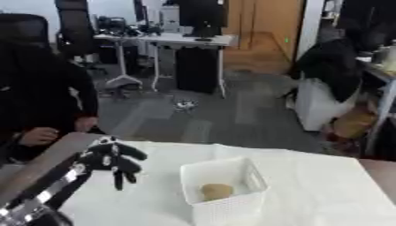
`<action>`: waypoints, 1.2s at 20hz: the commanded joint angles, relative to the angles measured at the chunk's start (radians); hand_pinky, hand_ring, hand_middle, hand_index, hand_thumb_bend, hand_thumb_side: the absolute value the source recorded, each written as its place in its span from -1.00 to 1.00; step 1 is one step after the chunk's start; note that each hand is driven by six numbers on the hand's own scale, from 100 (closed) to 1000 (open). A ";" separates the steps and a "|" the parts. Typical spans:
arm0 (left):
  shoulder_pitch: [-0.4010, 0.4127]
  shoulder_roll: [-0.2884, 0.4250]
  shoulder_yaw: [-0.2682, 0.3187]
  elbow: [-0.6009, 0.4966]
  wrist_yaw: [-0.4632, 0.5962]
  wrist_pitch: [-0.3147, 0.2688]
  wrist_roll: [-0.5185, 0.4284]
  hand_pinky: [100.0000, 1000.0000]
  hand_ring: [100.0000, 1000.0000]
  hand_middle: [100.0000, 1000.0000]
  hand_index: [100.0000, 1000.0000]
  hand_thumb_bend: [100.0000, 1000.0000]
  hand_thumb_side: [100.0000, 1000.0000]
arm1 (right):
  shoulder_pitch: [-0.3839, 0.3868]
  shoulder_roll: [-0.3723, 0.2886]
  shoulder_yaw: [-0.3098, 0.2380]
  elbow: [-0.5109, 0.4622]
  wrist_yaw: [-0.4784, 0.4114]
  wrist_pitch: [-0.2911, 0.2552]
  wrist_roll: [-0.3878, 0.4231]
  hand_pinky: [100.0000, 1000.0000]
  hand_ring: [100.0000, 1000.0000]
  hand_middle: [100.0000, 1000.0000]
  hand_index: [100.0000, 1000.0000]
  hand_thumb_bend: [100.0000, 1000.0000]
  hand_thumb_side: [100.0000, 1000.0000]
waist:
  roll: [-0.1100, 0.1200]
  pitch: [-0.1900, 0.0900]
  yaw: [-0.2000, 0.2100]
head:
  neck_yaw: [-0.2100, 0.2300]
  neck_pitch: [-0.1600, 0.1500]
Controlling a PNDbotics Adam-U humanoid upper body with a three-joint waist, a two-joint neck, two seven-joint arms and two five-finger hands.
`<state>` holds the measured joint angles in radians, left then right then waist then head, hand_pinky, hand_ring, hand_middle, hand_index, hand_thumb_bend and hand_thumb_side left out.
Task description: Pick up objects on the table and place them in the box.
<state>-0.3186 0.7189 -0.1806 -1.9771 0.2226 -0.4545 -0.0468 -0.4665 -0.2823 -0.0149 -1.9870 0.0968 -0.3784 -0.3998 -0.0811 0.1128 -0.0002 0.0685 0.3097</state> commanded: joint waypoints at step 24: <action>0.047 -0.117 0.062 -0.023 0.437 0.010 -0.258 -0.56 -0.04 0.30 0.43 0.21 0.47 | -0.008 -0.037 0.008 -0.013 -0.033 -0.106 0.050 -1.00 -0.59 -0.20 0.09 -1.00 1.00 | 0.006 -0.016 0.014 | -0.205 0.176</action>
<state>-0.2657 0.5907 -0.1254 -1.9816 0.6476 -0.4368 -0.3048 -0.4570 -0.3069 -0.0068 -1.9870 0.0707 -0.4676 -0.3603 -0.0816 0.1059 0.0152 -0.1241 0.4801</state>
